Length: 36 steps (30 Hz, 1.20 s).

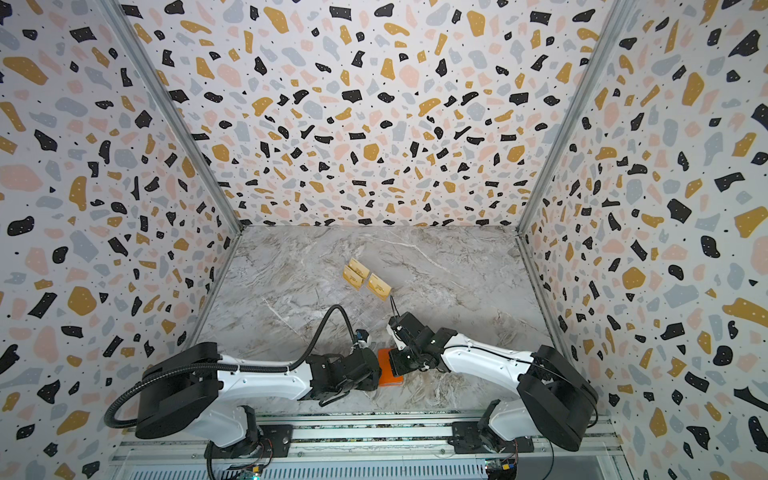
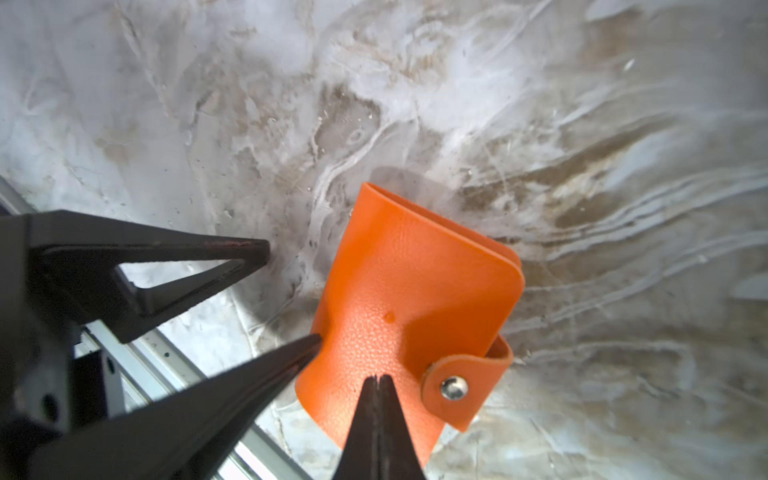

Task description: Put the credit cards into the card holder

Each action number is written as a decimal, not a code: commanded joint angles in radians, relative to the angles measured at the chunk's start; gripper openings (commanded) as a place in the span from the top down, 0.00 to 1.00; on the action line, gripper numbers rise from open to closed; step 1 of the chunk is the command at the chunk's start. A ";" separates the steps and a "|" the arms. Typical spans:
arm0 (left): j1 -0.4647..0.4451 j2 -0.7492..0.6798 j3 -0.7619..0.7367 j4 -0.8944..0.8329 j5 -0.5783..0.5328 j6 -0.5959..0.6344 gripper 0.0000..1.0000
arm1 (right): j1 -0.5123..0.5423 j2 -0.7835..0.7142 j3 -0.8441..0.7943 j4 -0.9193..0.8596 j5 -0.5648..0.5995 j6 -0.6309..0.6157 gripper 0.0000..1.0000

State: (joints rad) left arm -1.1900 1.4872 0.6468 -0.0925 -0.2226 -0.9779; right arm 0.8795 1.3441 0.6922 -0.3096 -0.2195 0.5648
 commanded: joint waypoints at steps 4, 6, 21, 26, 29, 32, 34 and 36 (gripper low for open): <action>0.014 -0.081 -0.007 0.003 -0.016 0.083 0.44 | 0.005 -0.069 0.044 -0.091 0.110 0.048 0.81; 0.021 -0.096 -0.014 0.056 -0.008 0.122 0.49 | 0.005 -0.076 0.066 -0.127 0.163 0.068 0.78; 0.098 -0.005 -0.013 0.286 0.222 0.456 0.66 | 0.039 0.057 0.134 -0.209 0.253 0.142 0.58; 0.091 0.035 0.005 0.273 0.215 0.495 0.65 | 0.041 0.068 0.120 -0.210 0.259 0.150 0.61; 0.080 0.045 0.017 0.255 0.193 0.515 0.64 | 0.041 0.067 0.111 -0.209 0.258 0.146 0.63; 0.064 0.071 0.039 0.232 0.169 0.533 0.64 | 0.036 0.072 0.102 -0.210 0.253 0.140 0.67; 0.051 0.088 0.048 0.223 0.158 0.543 0.63 | 0.035 0.073 0.099 -0.213 0.250 0.137 0.69; 0.046 0.106 0.049 0.220 0.155 0.546 0.63 | 0.032 0.072 0.093 -0.214 0.250 0.136 0.70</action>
State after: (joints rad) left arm -1.1320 1.5719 0.6762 0.1371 -0.0467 -0.4667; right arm 0.9173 1.4220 0.7982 -0.4873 0.0174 0.6987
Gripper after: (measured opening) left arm 0.373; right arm 0.302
